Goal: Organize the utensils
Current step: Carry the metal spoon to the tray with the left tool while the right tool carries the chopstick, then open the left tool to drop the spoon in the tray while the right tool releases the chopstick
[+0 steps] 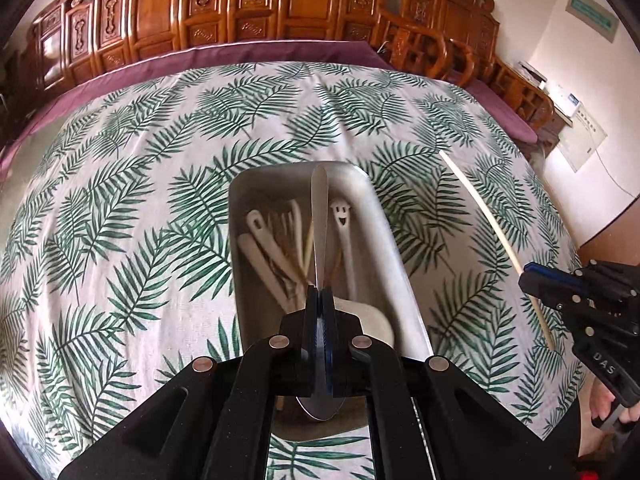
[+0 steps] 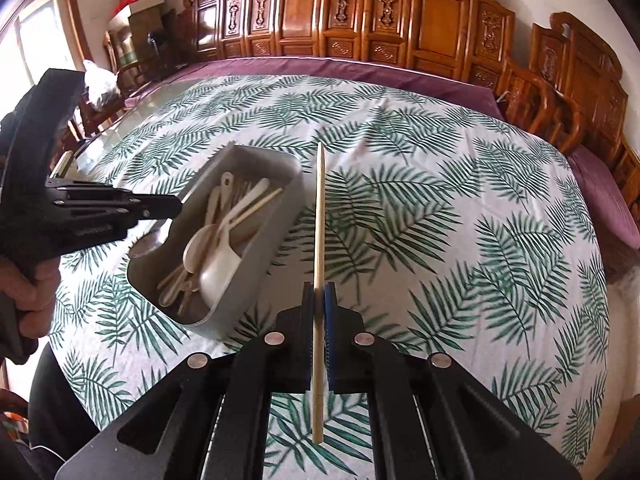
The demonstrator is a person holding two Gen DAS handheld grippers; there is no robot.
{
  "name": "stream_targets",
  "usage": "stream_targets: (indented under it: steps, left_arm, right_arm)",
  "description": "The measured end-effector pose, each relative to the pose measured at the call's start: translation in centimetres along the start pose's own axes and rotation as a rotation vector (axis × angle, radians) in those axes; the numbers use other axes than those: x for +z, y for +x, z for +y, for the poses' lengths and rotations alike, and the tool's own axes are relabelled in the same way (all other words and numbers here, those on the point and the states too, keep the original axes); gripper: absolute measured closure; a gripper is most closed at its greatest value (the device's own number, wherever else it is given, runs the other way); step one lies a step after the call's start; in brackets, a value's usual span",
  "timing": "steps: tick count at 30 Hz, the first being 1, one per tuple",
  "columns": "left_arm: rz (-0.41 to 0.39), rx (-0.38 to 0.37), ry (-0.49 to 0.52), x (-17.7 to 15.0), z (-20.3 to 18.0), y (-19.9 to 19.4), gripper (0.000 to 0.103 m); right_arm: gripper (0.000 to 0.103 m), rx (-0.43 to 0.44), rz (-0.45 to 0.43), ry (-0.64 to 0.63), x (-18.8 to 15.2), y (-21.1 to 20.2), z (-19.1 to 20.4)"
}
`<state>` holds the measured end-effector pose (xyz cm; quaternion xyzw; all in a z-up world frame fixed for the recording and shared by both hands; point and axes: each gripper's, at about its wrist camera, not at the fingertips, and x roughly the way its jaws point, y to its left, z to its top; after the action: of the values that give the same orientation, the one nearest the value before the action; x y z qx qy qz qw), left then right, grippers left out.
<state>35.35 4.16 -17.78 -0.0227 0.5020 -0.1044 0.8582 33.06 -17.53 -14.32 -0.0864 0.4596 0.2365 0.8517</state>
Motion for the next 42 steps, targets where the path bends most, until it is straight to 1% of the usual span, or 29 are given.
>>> stream_targets:
  steps: [12, 19, 25, 33, 42]
  left_arm:
    - [0.02, -0.01, -0.031, -0.1, 0.9, 1.7, 0.101]
    - [-0.004, -0.028, -0.044, 0.4, 1.0, 1.6, 0.101]
    - [-0.039, -0.017, -0.055, 0.1, 1.7, -0.2, 0.101]
    - [-0.08, 0.022, -0.116, -1.3, 4.6, -3.3, 0.101]
    - [-0.105, 0.063, -0.119, -2.5, 6.6, -5.7, 0.101]
  right_arm:
    - [0.097, 0.016, 0.017, -0.026, 1.0, 1.2, 1.7]
    - [0.097, 0.02, 0.025, -0.03, 1.2, 1.6, 2.2]
    - [0.097, 0.05, 0.029, -0.029, 1.7, 2.5, 3.2]
    - [0.097, 0.103, 0.036, -0.026, 3.1, 4.4, 5.7]
    - [0.097, 0.113, 0.068, 0.026, 4.5, 7.0, 7.6]
